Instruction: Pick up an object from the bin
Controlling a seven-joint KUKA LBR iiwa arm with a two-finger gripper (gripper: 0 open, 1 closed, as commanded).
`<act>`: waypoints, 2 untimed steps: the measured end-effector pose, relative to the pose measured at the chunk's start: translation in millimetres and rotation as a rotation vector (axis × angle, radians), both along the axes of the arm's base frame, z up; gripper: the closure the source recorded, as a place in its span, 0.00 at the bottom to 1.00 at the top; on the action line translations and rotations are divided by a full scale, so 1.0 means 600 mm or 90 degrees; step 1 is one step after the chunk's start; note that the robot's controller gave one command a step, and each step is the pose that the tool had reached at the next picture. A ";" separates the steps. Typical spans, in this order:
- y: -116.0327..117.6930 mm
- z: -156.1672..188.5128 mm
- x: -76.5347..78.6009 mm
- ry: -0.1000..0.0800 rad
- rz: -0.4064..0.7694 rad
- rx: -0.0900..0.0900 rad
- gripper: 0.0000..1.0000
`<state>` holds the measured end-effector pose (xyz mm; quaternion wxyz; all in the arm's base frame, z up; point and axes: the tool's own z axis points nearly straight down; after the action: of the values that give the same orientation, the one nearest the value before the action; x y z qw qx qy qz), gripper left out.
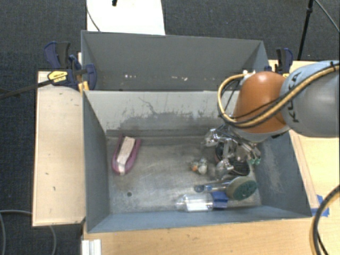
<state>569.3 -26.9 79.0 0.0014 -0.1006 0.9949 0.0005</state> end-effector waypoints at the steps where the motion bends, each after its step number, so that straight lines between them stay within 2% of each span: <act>1: -0.041 0.001 -0.127 -0.042 0.180 -0.003 0.00; 2: 0.007 -0.003 -0.132 -0.025 0.087 -0.003 0.00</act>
Offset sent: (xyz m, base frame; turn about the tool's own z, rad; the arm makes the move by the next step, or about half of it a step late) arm -0.0934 -0.0277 -0.0090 -0.2863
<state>490.3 -22.7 77.3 0.0203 -0.1686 0.9855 -0.0037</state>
